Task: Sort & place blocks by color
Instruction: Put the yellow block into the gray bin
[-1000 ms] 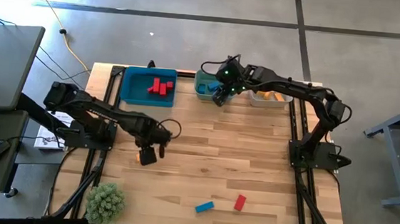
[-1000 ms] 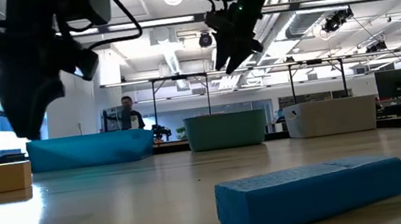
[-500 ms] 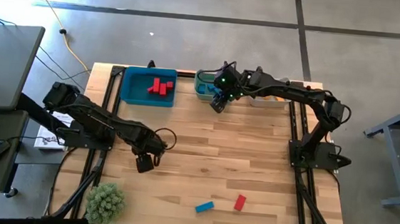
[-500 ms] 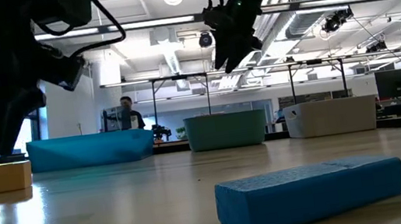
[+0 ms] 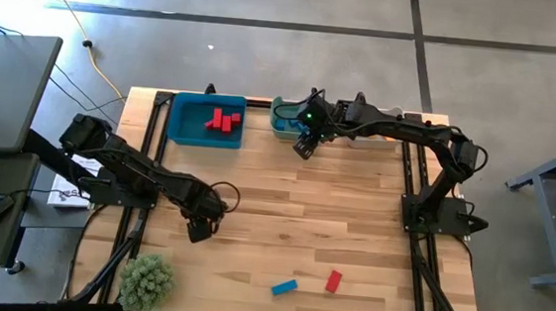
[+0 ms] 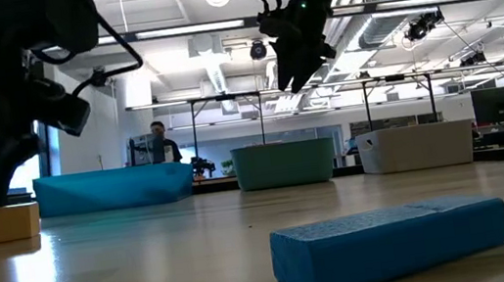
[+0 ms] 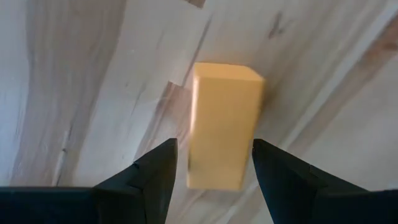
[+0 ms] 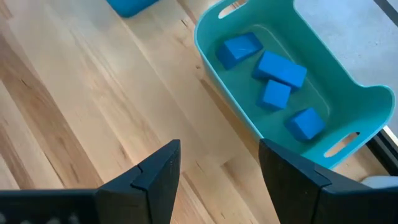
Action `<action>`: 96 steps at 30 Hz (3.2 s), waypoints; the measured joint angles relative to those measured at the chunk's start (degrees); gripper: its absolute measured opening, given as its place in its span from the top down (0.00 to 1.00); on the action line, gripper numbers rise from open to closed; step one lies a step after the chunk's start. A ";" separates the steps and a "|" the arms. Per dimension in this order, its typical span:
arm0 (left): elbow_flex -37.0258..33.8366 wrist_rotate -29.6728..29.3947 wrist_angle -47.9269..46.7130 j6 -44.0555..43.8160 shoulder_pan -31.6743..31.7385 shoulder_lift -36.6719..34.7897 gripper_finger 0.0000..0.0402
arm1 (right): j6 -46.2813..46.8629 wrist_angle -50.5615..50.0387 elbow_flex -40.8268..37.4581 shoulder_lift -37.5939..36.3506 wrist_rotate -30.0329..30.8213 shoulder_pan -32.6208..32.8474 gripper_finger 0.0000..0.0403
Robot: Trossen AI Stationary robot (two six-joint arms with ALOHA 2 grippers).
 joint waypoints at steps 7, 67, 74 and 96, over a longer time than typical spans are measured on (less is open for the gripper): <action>-3.17 -0.38 4.05 -1.09 0.02 0.00 0.51 | 0.20 0.04 0.00 0.00 -0.04 0.00 0.49; 10.82 -16.26 34.20 35.10 27.73 -3.13 0.74 | 34.38 13.43 0.00 0.04 -25.57 -0.87 0.49; 10.80 -15.13 35.43 37.08 27.39 -0.50 0.74 | 35.75 14.03 0.00 0.07 -25.30 -0.50 0.49; 10.80 -15.22 40.91 37.72 24.92 0.57 0.74 | 37.53 15.55 0.02 3.86 -22.48 3.65 0.49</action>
